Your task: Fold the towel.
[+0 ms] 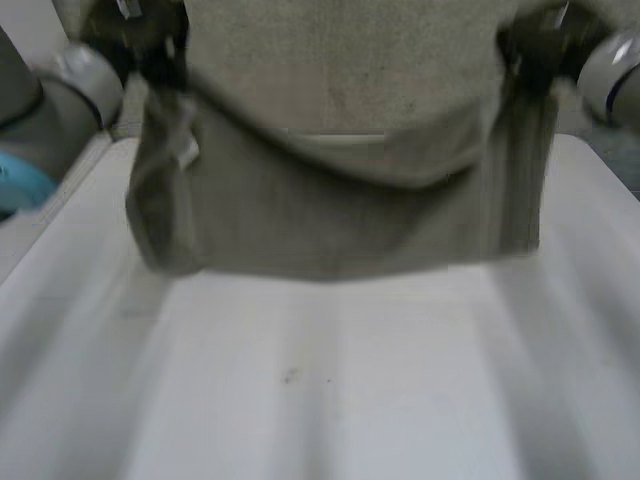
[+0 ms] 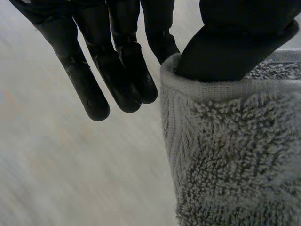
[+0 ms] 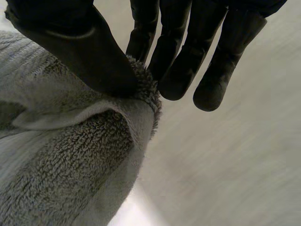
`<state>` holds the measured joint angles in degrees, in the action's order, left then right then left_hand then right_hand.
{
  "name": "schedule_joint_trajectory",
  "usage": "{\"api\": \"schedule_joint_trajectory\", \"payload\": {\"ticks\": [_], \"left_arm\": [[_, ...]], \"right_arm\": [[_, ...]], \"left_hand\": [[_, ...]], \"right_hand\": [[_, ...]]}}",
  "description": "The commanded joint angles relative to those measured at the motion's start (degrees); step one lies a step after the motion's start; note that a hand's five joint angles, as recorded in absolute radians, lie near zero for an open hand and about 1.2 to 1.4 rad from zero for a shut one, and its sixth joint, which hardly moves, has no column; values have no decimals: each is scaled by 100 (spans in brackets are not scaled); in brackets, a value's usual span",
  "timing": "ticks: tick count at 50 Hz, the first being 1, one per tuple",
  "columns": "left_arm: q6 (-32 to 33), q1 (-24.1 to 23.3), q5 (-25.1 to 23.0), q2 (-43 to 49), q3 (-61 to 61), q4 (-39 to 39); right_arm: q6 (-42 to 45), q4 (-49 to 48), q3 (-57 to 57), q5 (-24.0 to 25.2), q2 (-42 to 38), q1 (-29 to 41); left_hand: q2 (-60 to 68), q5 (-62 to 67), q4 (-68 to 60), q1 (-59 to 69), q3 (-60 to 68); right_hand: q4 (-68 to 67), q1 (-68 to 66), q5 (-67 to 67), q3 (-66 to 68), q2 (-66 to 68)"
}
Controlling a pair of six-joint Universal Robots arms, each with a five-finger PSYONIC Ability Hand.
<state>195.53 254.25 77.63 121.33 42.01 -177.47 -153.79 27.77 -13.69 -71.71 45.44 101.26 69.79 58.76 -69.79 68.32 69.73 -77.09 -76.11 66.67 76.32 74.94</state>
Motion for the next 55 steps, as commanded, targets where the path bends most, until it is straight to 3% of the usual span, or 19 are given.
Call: {"api": "schedule_joint_trajectory", "payload": {"ticks": [1,6,16,27,36,38,39,41,47,55], "left_arm": [[-1079,-16,367,-189,-844,-903],[-1219,-16,341,-286,-299,-631],[-1176,71,323,-523,2246,-525],[-544,72,139,-575,4155,-762],[-279,1,121,-804,4702,-921],[-279,-60,121,-830,4763,-947],[-279,-60,121,-830,4764,-947],[-288,-165,130,-839,4764,-947],[-288,-245,130,-848,4764,-947],[-305,-227,139,-945,4746,-947]], "right_arm": [[-1399,-1248,797,-28,325,-89],[-1241,-773,112,139,510,-98],[137,140,-1380,702,326,-80],[895,642,-2534,631,-246,-106],[1246,1064,-2736,394,-457,-221],[1229,1003,-2867,385,-440,-238],[1229,1002,-2868,385,-440,-238],[1203,749,-3042,377,-405,-229],[965,150,-3597,377,-132,-229],[807,-984,-5232,491,852,-221]], "left_hand": [[1021,1124,-1021,1168,1027],[1021,1124,-1021,1168,1027],[1021,1124,-1021,1168,1027],[1021,1124,-1021,1168,1027],[1021,1124,-1021,1168,1027],[1021,1124,-1021,1168,1027],[1021,1124,-1021,1168,1027],[1021,1124,-1021,1168,1027],[1021,1124,-1021,1168,1027],[1021,1124,-1021,1168,1027]], "right_hand": [[-291,-389,333,368,506],[-291,-389,333,368,506],[-291,-389,333,368,506],[-291,-389,333,368,506],[-129,-227,171,206,344],[2530,2432,-2488,-2453,-2315],[2545,2447,-2503,-2469,-2330],[4773,4675,-4731,-4697,-4559],[5338,5240,-5296,-5261,-5123],[5994,5896,-5952,-5917,-5779]]}}
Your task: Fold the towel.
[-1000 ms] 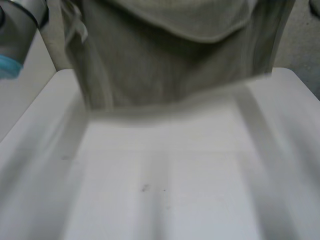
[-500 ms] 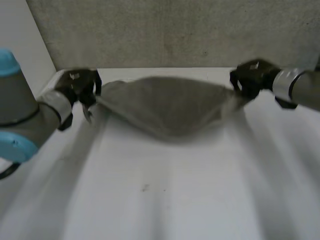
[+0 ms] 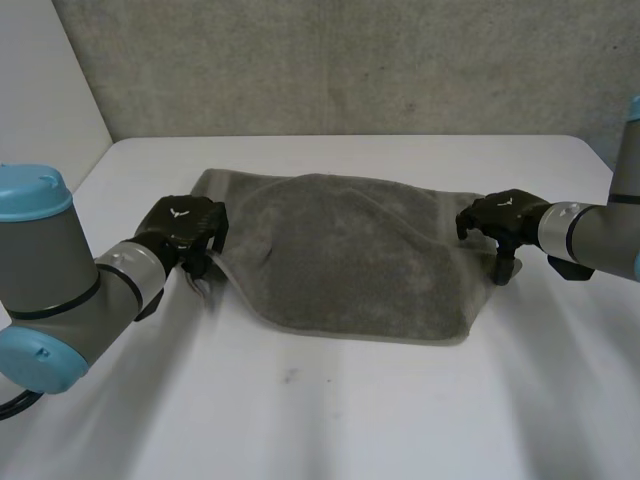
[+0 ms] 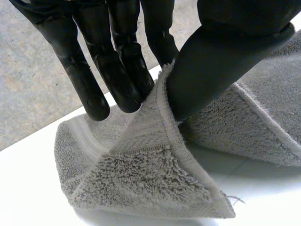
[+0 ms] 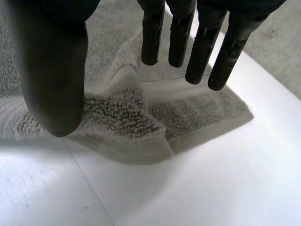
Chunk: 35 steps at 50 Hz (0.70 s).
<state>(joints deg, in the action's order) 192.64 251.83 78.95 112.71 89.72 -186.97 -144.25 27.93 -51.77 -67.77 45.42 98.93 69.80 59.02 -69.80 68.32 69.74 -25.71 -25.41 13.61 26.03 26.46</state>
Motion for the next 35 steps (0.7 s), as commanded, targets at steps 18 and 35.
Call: {"api": "schedule_joint_trajectory", "payload": {"ticks": [18,35], "left_arm": [[-577,16,42,-916,-296,64],[-1018,-125,77,-1111,-1026,557]], "right_arm": [[-1312,-2766,-3991,54,2129,775],[-3433,-3855,-3692,-1079,1392,2112]], "left_hand": [[1020,1098,-1020,1168,1026],[1020,1098,-1020,1168,1026]], "right_hand": [[1571,1541,-1361,-1603,-1646],[1571,1541,-1361,-1603,-1646]]}}
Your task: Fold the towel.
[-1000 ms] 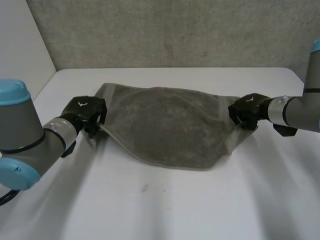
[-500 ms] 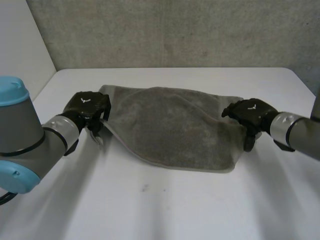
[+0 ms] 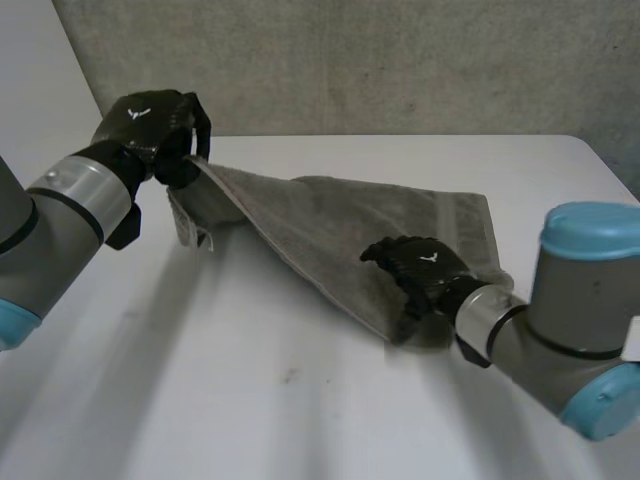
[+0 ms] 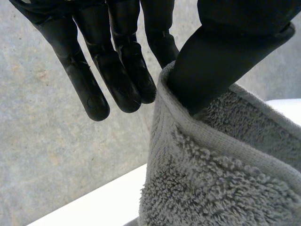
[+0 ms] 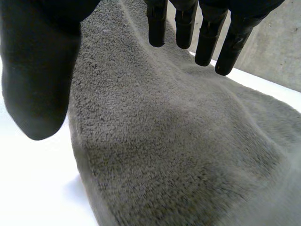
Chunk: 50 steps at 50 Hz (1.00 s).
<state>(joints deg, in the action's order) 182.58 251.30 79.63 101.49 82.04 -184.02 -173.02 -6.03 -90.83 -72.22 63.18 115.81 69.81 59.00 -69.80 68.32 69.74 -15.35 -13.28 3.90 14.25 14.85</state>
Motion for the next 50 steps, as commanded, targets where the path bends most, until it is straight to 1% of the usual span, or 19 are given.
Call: {"api": "schedule_joint_trajectory", "payload": {"ticks": [1,9,26,34,36,38,39,40,41,42,43,44,46,47,48,49,50], "left_arm": [[-21,-81,17,11,-267,262],[-21,-89,26,29,-267,262],[-12,-81,17,73,-276,262],[-30,-72,17,73,-259,262],[-30,-63,17,73,-259,271],[-100,-19,17,73,-241,271],[-100,-19,17,73,-241,271],[-152,7,17,64,-241,271],[-153,7,17,64,-241,271],[-205,16,17,64,-241,271],[-267,25,17,55,-232,271],[-267,25,17,55,-232,271],[-311,68,17,55,-223,271],[-311,69,17,55,-223,271],[-311,121,17,46,-206,271],[-311,121,17,46,-206,271],[-303,174,17,46,-197,262]], "right_arm": [[-644,-539,284,-731,-498,443],[-1040,-610,601,-837,-921,513],[-1392,-593,487,-820,-816,882],[-1638,-663,531,-855,-929,1137],[-1682,-707,584,-890,-1018,1146],[-1691,-803,724,-1082,-1210,1137],[-1691,-803,724,-1083,-1211,1137],[-1674,-821,803,-1223,-1290,1137],[-1674,-821,804,-1224,-1290,1137],[-1639,-830,865,-1372,-1360,1137],[-1586,-839,891,-1521,-1395,1128],[-1586,-839,891,-1523,-1396,1128],[-1463,-917,874,-1794,-1378,1067],[-1463,-918,874,-1795,-1378,1067],[-1341,-996,822,-1926,-1326,1006],[-1340,-997,821,-1927,-1325,1005],[-1183,-1058,752,-2023,-1273,866]], "left_hand": [[1019,1100,-1020,1168,1026],[1019,1100,-1020,1168,1026],[1019,1100,-1020,1168,1026],[1019,1100,-1020,1168,1026],[1019,1100,-1020,1168,1026],[1019,1100,-1020,1168,1026],[1019,1100,-1020,1168,1026],[1019,1100,-1020,1168,1026],[1019,1100,-1020,1168,1026],[1019,1100,-1020,1168,1026],[1019,1100,-1020,1168,1026],[1019,1100,-1020,1168,1026],[1019,1100,-1020,1168,1026],[1019,1100,-1020,1168,1026],[1019,1100,-1020,1168,1026],[1019,1100,-1020,1168,1026],[1019,1100,-1020,1168,1026]], "right_hand": [[535,328,-390,-425,-485],[535,328,-390,-425,-485],[535,328,-390,-425,-485],[535,328,-390,-425,-485],[535,328,-390,-425,-485],[535,328,-390,-425,-485],[535,328,-390,-425,-485],[535,328,-390,-425,-485],[535,328,-390,-425,-485],[447,239,-302,-337,-396],[-7,-215,152,117,57],[-11,-219,156,122,62],[-1215,-1423,1360,1326,1266],[-1222,-1430,1367,1333,1273],[-1739,-1946,1884,1849,1789],[-1744,-1952,1889,1854,1795],[-2177,-2385,2322,2287,2228]]}}
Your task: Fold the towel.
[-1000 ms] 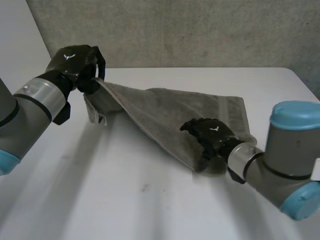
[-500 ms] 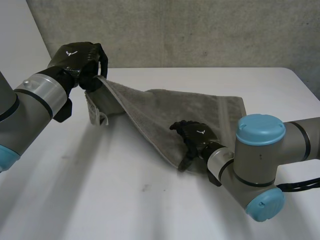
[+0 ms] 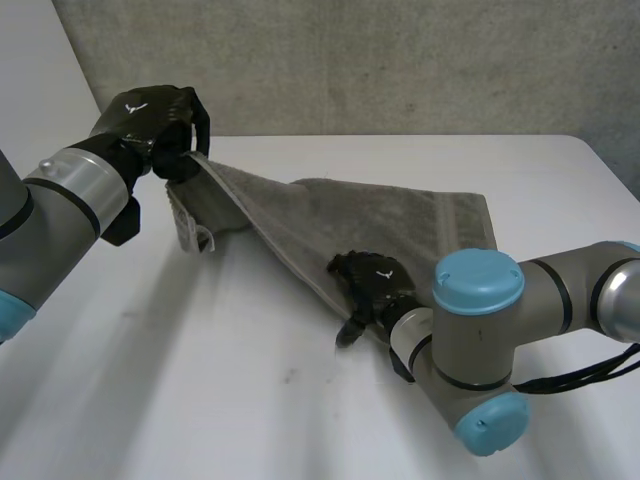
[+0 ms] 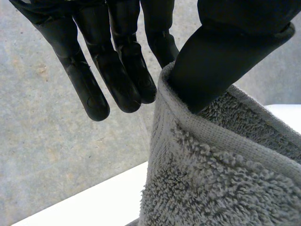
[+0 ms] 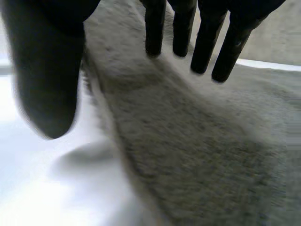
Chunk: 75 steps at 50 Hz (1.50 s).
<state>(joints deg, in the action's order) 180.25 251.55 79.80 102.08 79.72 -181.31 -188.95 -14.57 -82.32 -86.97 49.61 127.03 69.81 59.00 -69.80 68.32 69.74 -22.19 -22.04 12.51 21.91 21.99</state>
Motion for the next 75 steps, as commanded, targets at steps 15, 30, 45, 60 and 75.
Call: {"api": "schedule_joint_trajectory", "payload": {"ticks": [15,30,45,60,75], "left_arm": [[-78,473,-9,14,219,-9],[-69,526,-35,14,403,-9],[28,517,-61,-214,719,61],[904,526,-88,-1444,2071,781],[2357,737,-105,-2096,3365,1037]], "right_arm": [[1352,-186,-1066,4,1288,-1918],[1388,121,-1251,979,1306,-2500],[3457,1199,-689,1498,2579,-2806],[6376,4732,-257,1736,3107,-3088],[8199,6054,-803,2360,3600,-3993]], "left_hand": [[1019,1100,-1020,1168,1026],[1019,1100,-1020,1168,1026],[1019,1100,-1020,1168,1026],[1019,1100,-1020,1168,1026],[1019,1100,-1020,1168,1026]], "right_hand": [[-2406,-2421,2374,2434,2426],[-5781,-5796,5749,5809,5801],[-5781,-5796,5749,5809,5801],[-5781,-5796,5749,5809,5801],[-5781,-5796,5749,5809,5801]]}}
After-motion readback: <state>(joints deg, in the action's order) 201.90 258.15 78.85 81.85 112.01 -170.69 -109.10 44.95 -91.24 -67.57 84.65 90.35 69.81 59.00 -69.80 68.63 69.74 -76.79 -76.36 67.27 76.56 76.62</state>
